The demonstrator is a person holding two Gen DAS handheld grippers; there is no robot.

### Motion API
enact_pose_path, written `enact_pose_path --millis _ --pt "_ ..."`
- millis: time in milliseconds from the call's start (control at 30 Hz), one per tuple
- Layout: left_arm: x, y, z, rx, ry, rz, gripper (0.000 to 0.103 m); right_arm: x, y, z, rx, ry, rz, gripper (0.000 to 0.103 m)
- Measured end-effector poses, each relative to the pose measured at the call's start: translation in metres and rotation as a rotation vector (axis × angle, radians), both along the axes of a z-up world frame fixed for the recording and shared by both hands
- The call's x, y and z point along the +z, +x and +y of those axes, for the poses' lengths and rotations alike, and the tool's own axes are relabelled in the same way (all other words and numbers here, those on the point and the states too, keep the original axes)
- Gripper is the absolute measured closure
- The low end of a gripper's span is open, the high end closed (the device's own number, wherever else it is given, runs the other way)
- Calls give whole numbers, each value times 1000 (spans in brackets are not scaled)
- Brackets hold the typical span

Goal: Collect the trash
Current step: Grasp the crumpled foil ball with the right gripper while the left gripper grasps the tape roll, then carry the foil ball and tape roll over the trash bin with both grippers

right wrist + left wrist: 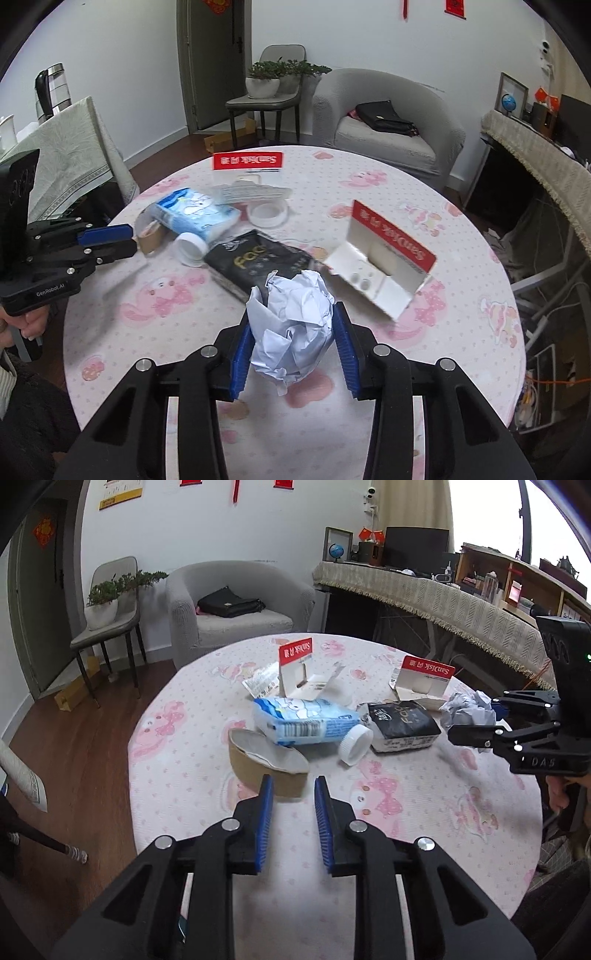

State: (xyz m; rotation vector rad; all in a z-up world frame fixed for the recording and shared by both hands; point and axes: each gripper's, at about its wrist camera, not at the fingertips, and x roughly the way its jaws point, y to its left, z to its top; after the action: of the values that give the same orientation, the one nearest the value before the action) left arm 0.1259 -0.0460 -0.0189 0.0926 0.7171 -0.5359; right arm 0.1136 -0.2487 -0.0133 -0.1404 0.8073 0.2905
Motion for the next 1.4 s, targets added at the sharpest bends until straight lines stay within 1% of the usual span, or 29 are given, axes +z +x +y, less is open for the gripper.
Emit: enact_pose_path --millis 33,67,133,200,367,467,567,600,700,733,767,800,833,900,1067,1167,1300,1400 --pt "0 -1 1 5 -12 6 39 1 -1 1 4 3 -2 61" --pt "1 -1 2 19 -28 9 28 2 -2 3 7 7 -7 61" --pt "3 -2 4 38 -33 7 30 3 -4 5 10 17 -14 61" --pt "4 -1 1 64 4 -12 30 4 -4 8 13 27 -17 61" --pt "-2 14 -5 110 44 13 30 1 3 13 19 42 -11 61" --pt "-4 21 -10 121 49 25 30 0 5 14 29 45 -9 61" --pt "-6 27 -17 146 91 19 30 -1 3 12 38 42 -8 61" --pt "-7 29 -19 157 109 17 31 -1 3 11 39 41 -8 61" --pt "-8 32 -23 170 125 21 36 0 4 8 37 45 -5 61" --pt "-9 32 -26 174 151 12 41 0 4 8 36 46 -5 61" --pt "-10 33 -27 177 162 9 50 0 4 8 38 44 -5 61" --pt "-10 34 -27 182 160 15 54 0 4 8 38 44 -5 61" --pt "-10 34 -25 187 142 20 55 0 4 7 38 44 -4 61" --pt "-10 33 -20 187 131 20 57 2 4 8 40 45 -4 61" --pt "-7 25 -5 201 112 10 68 7 1 17 59 45 -8 61" --pt "-4 21 8 195 50 30 69 9 -1 23 70 56 -9 61" --pt "-1 11 14 194 32 24 70 11 -2 36 92 93 -2 61" --pt "1 1 22 193 21 20 70 12 -4 49 111 100 -4 61"
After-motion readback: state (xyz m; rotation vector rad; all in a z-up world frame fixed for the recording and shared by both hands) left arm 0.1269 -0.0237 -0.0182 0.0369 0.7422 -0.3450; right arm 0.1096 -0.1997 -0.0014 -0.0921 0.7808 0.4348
